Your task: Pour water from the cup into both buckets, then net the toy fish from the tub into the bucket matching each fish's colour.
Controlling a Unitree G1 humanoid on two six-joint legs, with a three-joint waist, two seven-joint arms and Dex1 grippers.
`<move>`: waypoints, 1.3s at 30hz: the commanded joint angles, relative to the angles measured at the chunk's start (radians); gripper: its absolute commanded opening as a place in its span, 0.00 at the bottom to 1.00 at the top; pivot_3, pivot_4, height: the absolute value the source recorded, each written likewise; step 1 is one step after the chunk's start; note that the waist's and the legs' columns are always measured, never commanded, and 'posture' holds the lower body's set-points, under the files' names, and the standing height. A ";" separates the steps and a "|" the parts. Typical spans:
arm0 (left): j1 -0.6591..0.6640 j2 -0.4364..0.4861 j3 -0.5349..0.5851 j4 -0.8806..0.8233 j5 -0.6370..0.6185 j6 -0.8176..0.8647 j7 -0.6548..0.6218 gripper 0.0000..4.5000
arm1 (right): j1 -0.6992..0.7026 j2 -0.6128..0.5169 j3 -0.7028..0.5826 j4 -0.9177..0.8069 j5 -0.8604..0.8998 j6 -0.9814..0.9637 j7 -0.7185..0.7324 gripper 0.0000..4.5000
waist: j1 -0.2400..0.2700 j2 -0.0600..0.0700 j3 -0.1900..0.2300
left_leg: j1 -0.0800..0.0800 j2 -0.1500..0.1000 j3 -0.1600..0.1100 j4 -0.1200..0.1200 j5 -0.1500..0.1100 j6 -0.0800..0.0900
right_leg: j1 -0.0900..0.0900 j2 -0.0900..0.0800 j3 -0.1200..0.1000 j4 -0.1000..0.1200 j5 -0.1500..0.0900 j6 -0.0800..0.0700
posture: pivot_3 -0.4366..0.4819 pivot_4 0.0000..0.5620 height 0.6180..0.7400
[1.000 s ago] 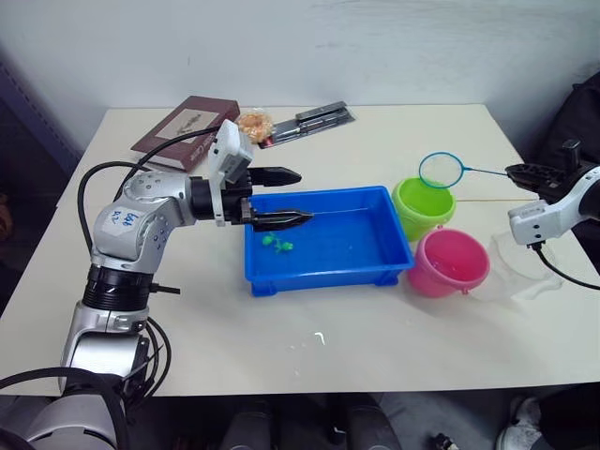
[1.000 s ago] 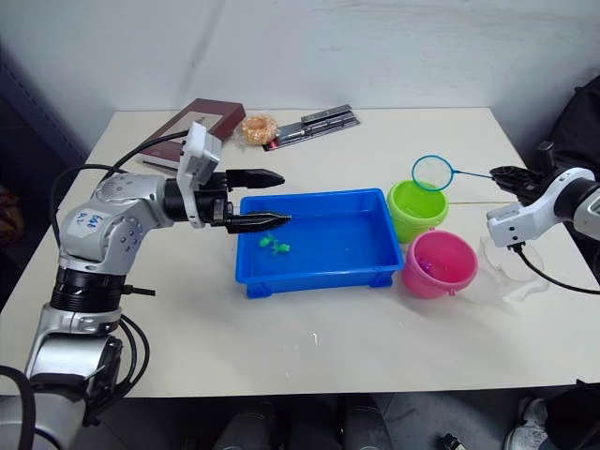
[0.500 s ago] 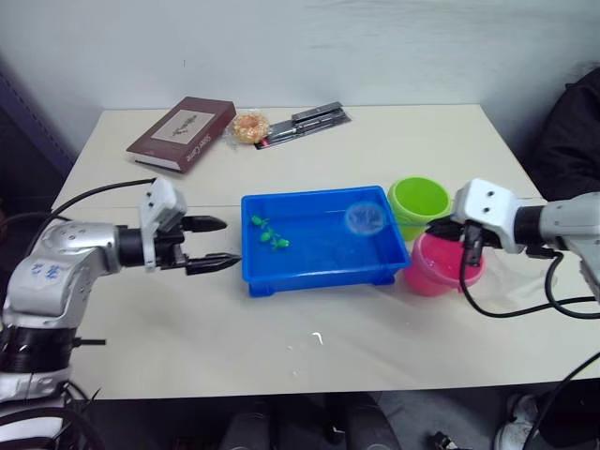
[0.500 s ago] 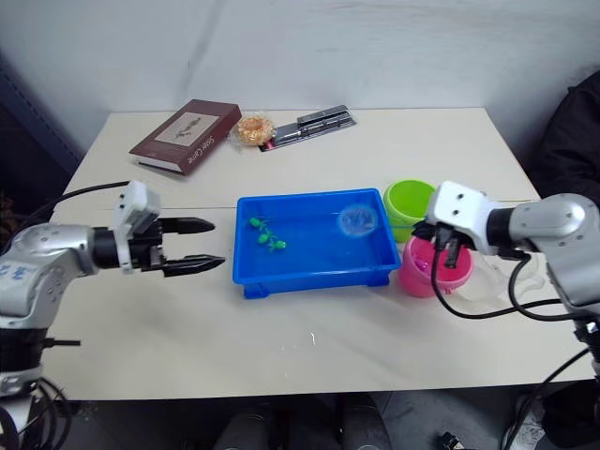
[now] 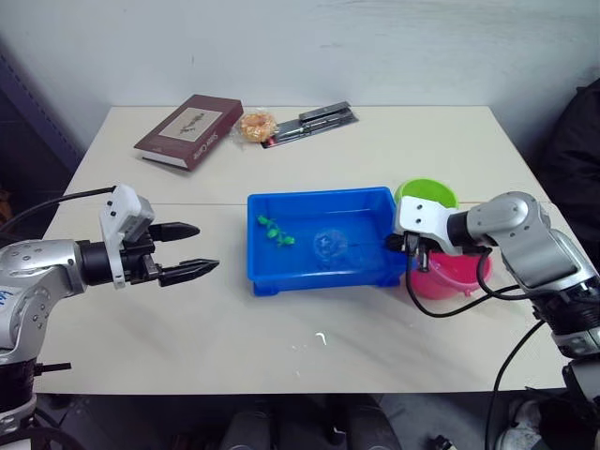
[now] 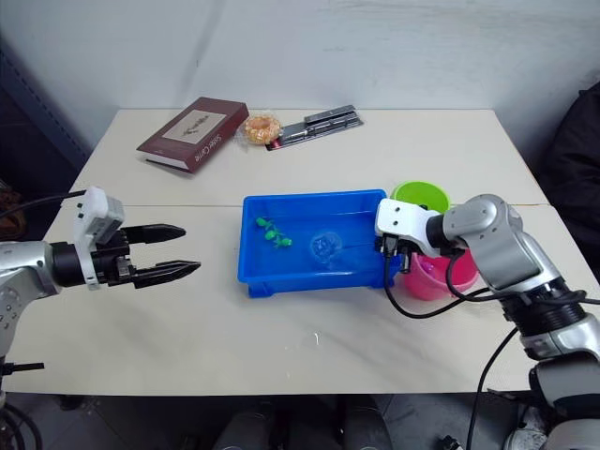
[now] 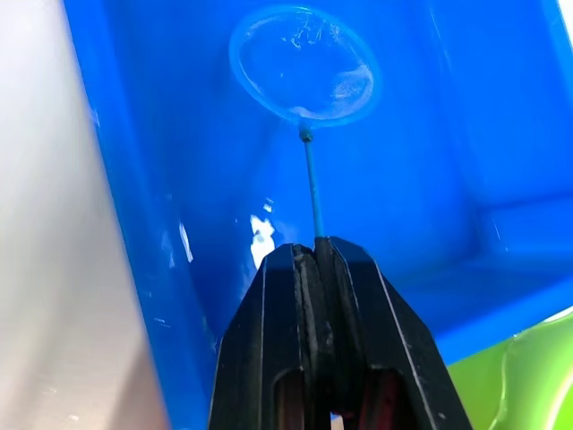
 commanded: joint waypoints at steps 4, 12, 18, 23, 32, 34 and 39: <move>-0.019 0.019 0.020 -0.034 -0.027 0.002 0.022 1.00 | -0.073 0.132 0.020 0.092 -0.055 -0.045 -0.015 0.00 | -0.014 0.000 0.000 | 0.000 0.000 0.000 0.000 0.000 -0.001 | -0.001 0.001 0.000 0.001 0.000 -0.001 | 0.48 0.27 1.00; -0.029 0.014 0.007 -0.035 -0.026 -0.009 0.043 1.00 | -0.089 0.235 -0.019 0.105 -0.045 -0.010 -0.043 0.00 | -0.021 0.000 0.000 | 0.000 0.000 0.000 0.000 0.000 -0.001 | -0.001 0.001 0.000 0.001 0.000 -0.001 | 0.48 0.27 1.00; -0.057 0.002 -0.020 -0.011 -0.017 -0.028 0.046 1.00 | -0.056 0.272 -0.043 0.065 -0.011 0.024 -0.056 0.00 | -0.021 0.000 0.000 | 0.000 0.000 -0.001 0.000 0.000 -0.001 | -0.001 0.000 -0.001 0.001 0.000 -0.001 | 0.48 0.27 1.00; -0.082 -0.001 -0.038 0.015 -0.020 -0.040 0.038 1.00 | -0.010 0.251 -0.087 -0.022 0.031 0.088 -0.046 0.00 | -0.021 0.000 0.000 | -0.001 0.000 -0.001 -0.001 0.000 -0.001 | -0.001 0.000 -0.001 0.001 0.000 -0.001 | 0.48 0.27 1.00; -0.147 -0.003 -0.086 0.102 -0.003 -0.093 0.009 1.00 | -0.001 0.246 -0.113 0.016 0.046 0.042 -0.044 0.00 | -0.022 0.000 0.000 | 0.000 0.000 0.000 -0.001 0.000 -0.001 | -0.001 0.001 0.000 0.001 0.000 -0.001 | 0.48 0.27 1.00; -0.163 -0.010 -0.095 0.104 -0.014 -0.091 0.000 1.00 | 0.034 0.213 -0.158 -0.052 0.084 0.061 -0.033 0.00 | -0.020 0.000 0.000 | -0.001 0.000 -0.001 -0.001 0.000 -0.001 | -0.001 0.001 -0.001 0.001 0.000 -0.001 | 0.48 0.27 1.00; -0.221 -0.047 -0.150 0.115 -0.014 -0.101 -0.027 1.00 | 0.159 0.109 -0.291 -0.272 0.208 0.122 0.007 0.00 | -0.001 0.000 0.000 | -0.002 0.000 -0.002 -0.001 0.000 -0.001 | -0.001 0.000 -0.002 -0.001 0.000 0.000 | 0.48 0.27 1.00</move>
